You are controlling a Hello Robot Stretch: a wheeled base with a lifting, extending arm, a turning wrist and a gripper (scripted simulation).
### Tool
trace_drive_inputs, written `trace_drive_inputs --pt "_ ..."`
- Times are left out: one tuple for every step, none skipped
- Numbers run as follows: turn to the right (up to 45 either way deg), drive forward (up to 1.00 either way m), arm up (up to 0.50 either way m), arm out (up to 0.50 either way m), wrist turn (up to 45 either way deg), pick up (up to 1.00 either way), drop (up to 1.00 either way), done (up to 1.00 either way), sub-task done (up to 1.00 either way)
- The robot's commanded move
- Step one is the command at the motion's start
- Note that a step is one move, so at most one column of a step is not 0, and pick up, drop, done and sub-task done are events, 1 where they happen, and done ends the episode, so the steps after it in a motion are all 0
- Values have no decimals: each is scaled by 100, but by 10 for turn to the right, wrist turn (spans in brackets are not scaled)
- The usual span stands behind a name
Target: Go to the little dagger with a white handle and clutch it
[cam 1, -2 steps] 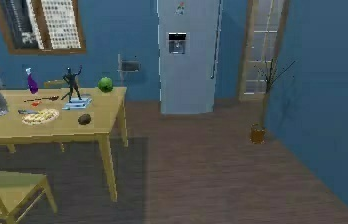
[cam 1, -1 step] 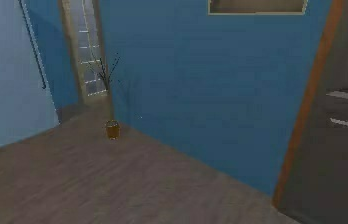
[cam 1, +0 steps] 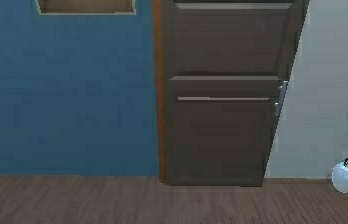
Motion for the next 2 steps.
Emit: trace_drive_inputs --pt "0 10 0 0 0 0 0 0 0" --pt "-450 0 0 0 0 0 0 0 0"
